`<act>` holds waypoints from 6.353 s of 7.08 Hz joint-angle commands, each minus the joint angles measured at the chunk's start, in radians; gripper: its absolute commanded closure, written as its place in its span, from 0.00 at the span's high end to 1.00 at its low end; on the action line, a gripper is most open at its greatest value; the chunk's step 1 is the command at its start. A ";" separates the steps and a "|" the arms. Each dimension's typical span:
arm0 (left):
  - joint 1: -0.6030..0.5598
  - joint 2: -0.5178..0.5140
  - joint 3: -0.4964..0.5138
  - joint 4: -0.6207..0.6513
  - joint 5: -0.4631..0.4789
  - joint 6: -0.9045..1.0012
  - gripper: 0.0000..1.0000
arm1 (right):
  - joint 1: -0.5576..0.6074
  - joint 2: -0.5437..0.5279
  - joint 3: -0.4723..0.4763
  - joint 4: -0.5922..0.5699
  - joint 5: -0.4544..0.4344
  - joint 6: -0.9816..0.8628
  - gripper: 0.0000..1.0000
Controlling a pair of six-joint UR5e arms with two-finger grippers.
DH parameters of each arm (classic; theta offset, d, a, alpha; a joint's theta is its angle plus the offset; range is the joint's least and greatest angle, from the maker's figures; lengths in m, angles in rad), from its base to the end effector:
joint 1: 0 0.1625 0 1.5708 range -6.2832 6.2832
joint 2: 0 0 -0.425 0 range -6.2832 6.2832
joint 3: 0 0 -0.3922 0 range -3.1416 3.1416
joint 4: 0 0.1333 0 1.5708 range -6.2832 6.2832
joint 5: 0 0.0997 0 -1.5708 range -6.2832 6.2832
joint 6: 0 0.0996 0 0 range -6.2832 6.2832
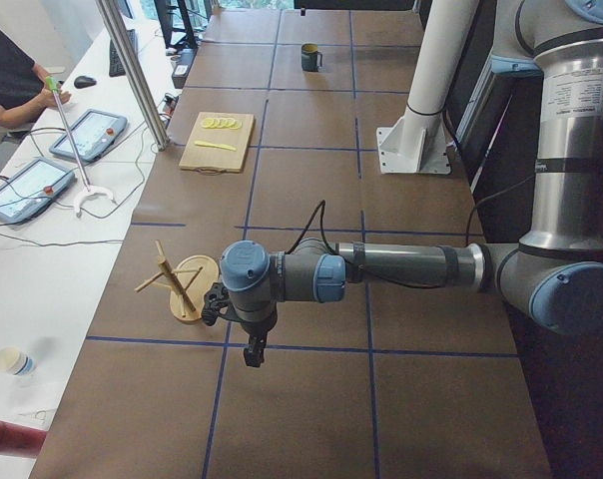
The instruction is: Hang cup on storage rack
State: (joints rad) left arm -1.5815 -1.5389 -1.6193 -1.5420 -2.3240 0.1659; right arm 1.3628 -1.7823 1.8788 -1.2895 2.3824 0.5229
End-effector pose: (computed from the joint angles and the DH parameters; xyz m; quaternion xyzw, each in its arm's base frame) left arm -0.0703 -0.4767 0.6546 0.0268 0.3668 0.0699 0.9273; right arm -0.0268 -0.4227 0.5672 0.0226 -0.4238 0.0683 0.9029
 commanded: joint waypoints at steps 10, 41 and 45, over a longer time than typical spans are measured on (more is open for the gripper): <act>0.000 0.000 -0.001 -0.001 0.000 0.000 1.00 | -0.315 0.041 -0.119 0.162 -0.140 0.243 0.25; 0.201 0.086 -0.430 0.000 -0.167 -0.003 1.00 | -0.600 0.832 -0.075 -0.353 -0.295 0.934 1.00; 0.636 -0.341 -0.355 -0.027 -0.061 -0.255 1.00 | -0.288 0.594 -0.070 -0.353 -0.145 0.288 1.00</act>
State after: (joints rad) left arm -1.0630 -1.7610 -1.9942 -1.5572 -2.4548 -0.0280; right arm 0.9765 -1.1016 1.8112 -1.6426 2.1954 1.0442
